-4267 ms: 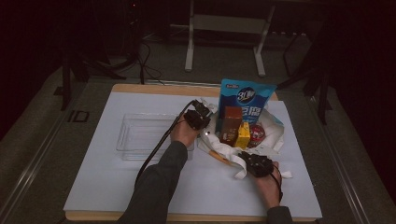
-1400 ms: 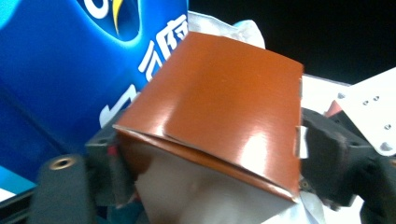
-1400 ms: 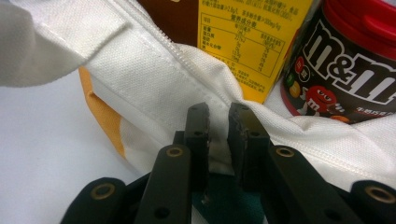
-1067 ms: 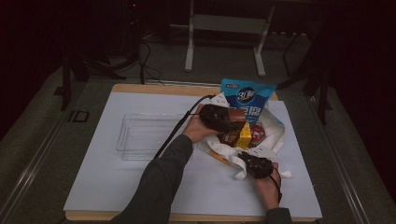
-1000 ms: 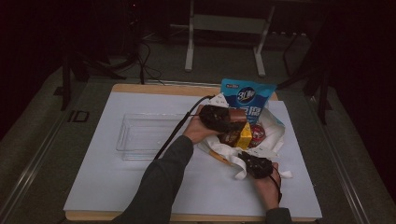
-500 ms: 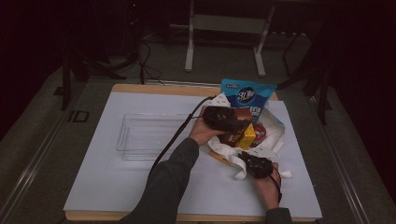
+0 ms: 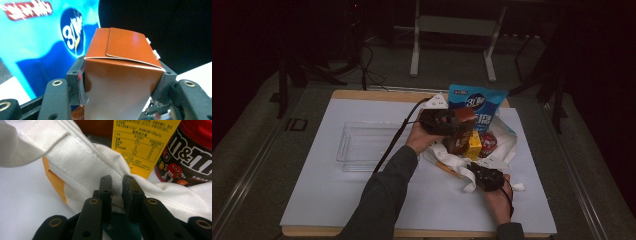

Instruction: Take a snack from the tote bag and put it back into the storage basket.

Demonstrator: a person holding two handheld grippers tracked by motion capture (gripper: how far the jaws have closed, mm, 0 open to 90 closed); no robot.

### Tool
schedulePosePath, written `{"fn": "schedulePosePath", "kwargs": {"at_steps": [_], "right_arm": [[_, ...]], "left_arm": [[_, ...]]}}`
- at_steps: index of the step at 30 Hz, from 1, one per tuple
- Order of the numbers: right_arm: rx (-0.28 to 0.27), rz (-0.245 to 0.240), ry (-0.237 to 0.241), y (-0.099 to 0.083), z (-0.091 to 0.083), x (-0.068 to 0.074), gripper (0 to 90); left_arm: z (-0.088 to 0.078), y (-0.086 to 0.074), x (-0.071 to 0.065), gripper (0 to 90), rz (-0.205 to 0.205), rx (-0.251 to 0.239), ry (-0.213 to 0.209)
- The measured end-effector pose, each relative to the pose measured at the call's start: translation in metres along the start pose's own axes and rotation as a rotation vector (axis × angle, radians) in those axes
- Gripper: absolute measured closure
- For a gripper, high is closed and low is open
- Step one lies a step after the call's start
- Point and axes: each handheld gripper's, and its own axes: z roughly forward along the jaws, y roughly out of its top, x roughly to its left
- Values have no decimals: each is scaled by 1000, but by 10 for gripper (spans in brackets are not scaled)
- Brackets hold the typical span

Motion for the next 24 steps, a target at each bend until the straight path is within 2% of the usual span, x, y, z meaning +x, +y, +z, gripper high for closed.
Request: {"fn": "schedulePosePath", "kwargs": {"at_steps": [4,11,15,24], "right_arm": [[0,1,1,0,0,0,779],[0,5,4,0,0,0,779],[2,10,7,0,0,-1,779],[1,11,7,0,0,-1,779]], "left_arm": [[-8,7,-1,416,11,-14,17],[-19,12,-1,418,7,-47,34],[-24,16,-3,420,15,-48,58],[-41,27,-7,422,33,-67,78]]}}
